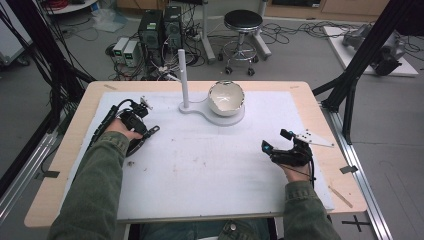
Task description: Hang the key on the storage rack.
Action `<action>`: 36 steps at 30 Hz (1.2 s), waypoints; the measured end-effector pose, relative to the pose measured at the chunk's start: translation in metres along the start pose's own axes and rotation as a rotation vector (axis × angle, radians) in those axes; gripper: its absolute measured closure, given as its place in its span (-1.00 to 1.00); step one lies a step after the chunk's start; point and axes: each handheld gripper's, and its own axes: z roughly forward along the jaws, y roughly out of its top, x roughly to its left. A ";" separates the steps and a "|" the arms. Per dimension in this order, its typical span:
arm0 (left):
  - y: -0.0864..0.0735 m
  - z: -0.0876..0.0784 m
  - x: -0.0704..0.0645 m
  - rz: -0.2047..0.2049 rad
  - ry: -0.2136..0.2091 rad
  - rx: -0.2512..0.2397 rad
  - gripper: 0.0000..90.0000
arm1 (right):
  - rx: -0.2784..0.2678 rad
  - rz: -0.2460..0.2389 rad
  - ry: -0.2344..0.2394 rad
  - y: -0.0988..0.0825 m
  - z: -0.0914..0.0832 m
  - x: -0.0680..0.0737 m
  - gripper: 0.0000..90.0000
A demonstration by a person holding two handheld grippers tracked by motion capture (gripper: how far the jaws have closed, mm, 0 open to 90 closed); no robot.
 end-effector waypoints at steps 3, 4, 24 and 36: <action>-0.001 -0.002 -0.001 0.029 0.009 -0.003 0.84 | -0.002 0.000 -0.001 0.000 0.000 0.000 -0.99; -0.002 -0.003 -0.002 0.034 0.009 -0.007 0.84 | -0.002 0.000 -0.001 0.000 0.000 0.000 -0.99; -0.016 -0.067 0.004 0.017 -0.067 -0.129 0.84 | -0.012 0.010 -0.010 0.001 -0.002 -0.001 -0.99; -0.012 -0.096 0.002 0.023 -0.088 -0.141 0.84 | -0.013 0.009 -0.012 0.001 -0.003 -0.002 -0.99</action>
